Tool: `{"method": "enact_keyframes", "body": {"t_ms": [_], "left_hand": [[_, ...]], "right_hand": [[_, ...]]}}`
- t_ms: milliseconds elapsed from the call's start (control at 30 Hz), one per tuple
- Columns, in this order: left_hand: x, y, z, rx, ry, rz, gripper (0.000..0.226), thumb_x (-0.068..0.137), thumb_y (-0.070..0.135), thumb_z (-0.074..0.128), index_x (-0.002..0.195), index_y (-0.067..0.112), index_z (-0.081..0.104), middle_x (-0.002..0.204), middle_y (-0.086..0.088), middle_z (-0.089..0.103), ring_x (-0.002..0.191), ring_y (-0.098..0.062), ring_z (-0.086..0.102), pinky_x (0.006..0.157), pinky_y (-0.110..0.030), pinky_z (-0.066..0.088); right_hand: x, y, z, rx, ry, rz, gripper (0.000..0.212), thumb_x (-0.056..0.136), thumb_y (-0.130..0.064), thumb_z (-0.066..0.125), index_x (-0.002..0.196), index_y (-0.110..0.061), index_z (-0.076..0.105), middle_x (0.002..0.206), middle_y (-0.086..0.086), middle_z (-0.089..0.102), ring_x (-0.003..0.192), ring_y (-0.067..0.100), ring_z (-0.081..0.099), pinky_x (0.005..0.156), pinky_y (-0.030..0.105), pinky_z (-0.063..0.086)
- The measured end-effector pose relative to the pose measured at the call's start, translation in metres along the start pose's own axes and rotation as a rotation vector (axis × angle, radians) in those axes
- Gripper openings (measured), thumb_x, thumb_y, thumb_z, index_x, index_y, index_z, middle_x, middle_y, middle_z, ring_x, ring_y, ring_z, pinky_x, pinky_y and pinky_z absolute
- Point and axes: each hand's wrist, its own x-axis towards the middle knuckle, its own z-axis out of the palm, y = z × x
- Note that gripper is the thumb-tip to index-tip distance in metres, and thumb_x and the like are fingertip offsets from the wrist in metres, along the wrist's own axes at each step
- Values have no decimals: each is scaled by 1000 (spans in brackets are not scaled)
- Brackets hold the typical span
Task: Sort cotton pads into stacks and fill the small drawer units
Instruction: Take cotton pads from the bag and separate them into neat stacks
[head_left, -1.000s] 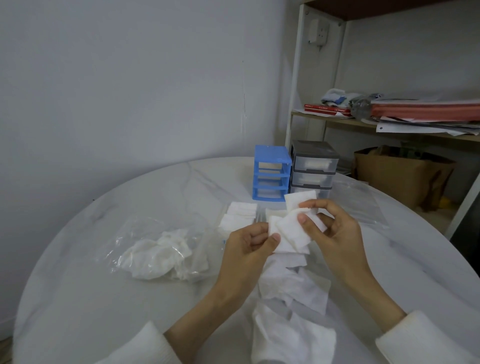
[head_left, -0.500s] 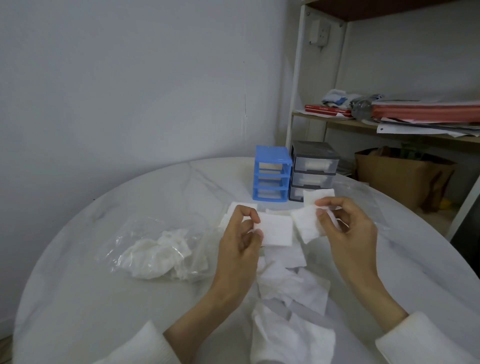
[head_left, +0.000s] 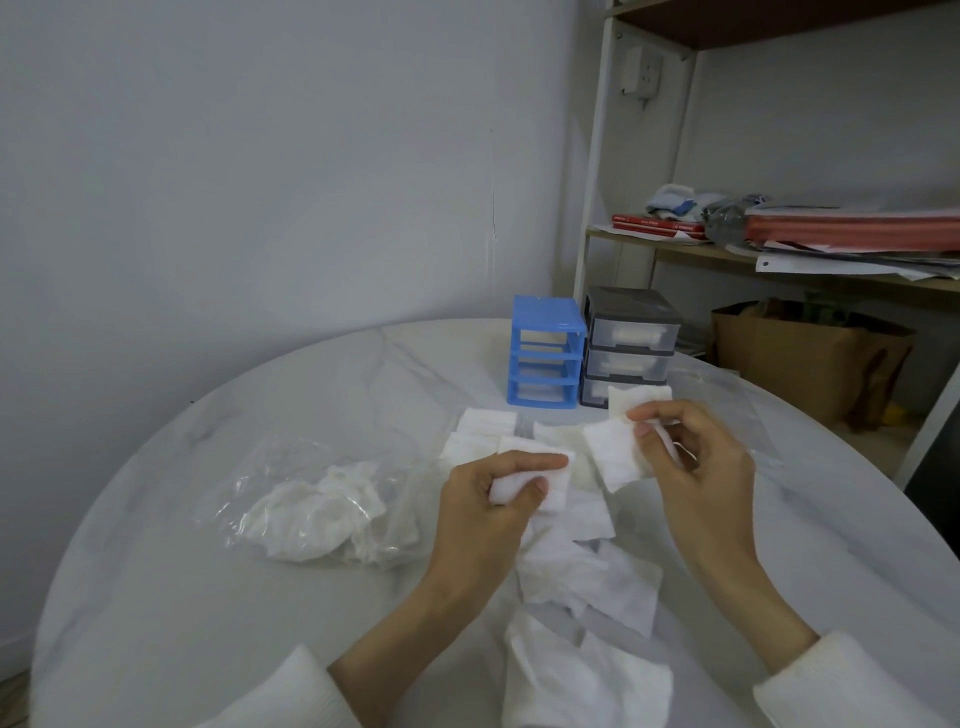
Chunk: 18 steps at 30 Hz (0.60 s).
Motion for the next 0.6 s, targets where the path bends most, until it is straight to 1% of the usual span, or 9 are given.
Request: {"method": "enact_keyframes", "body": {"t_ms": [100,200,233,300,333,367,467,533,600], "left_hand": [[0,-1,1,15,-30,-18,40,86,-7,57,100,27,71,107,16,69,103,4,60,81,-7,44],[1,-4,2,40,-43,-36,47,87,-7,53,112,31,64,119,15,62,111,2,55,86,-7,43],[1,-5,3,27,-49,-45,48,88,-8,52,114,31,62,122,13,61,113,-1,55,90,-11,44],[1,-7,3,-41,-64,-73,48,91,-7,49,116,32,60,127,8,58,118,-9,54,99,-25,46],[1,-7,3,-87,-78,-85,46,92,-6,46,116,31,59,129,5,57,119,-13,54,99,-29,47],[0,-5,4,-134,-96,-94,44,94,-5,44,116,30,58,130,3,56,119,-15,55,96,-29,49],[-1,-2,7,-244,-107,-138,41,98,-3,36,117,27,56,132,-3,54,118,-17,56,88,-22,52],[-1,-2,8,-276,-105,-167,43,98,-4,35,118,28,55,134,-3,52,119,-17,54,89,-22,52],[-1,0,8,-295,-109,-185,47,96,-8,35,118,29,54,129,-1,55,117,-14,56,85,-19,52]], "right_hand": [[-1,-2,0,59,-15,15,23,88,-3,58,86,-26,63,96,-5,64,89,1,57,77,7,44],[-2,-4,1,141,-45,43,23,87,-1,59,86,-23,64,98,-2,65,89,5,58,78,10,45],[-2,-6,1,171,-60,53,23,86,1,60,86,-22,65,99,0,65,87,4,58,77,10,46],[-3,-8,2,229,-93,76,25,84,5,61,86,-20,65,102,4,65,83,1,58,73,9,46],[-4,-10,2,253,-112,88,25,83,6,62,87,-19,65,104,5,64,82,1,58,71,9,46],[-5,-11,3,275,-135,98,25,82,7,62,87,-18,64,106,5,64,81,0,60,70,9,47],[-7,-11,4,322,-213,128,27,79,8,64,91,-16,64,111,8,62,83,3,64,64,13,50],[-9,-9,5,322,-252,149,30,78,8,67,96,-16,64,114,8,61,87,9,66,61,16,52],[-10,-7,6,284,-271,160,33,76,7,69,101,-14,63,118,7,60,91,17,66,62,18,54]]}}
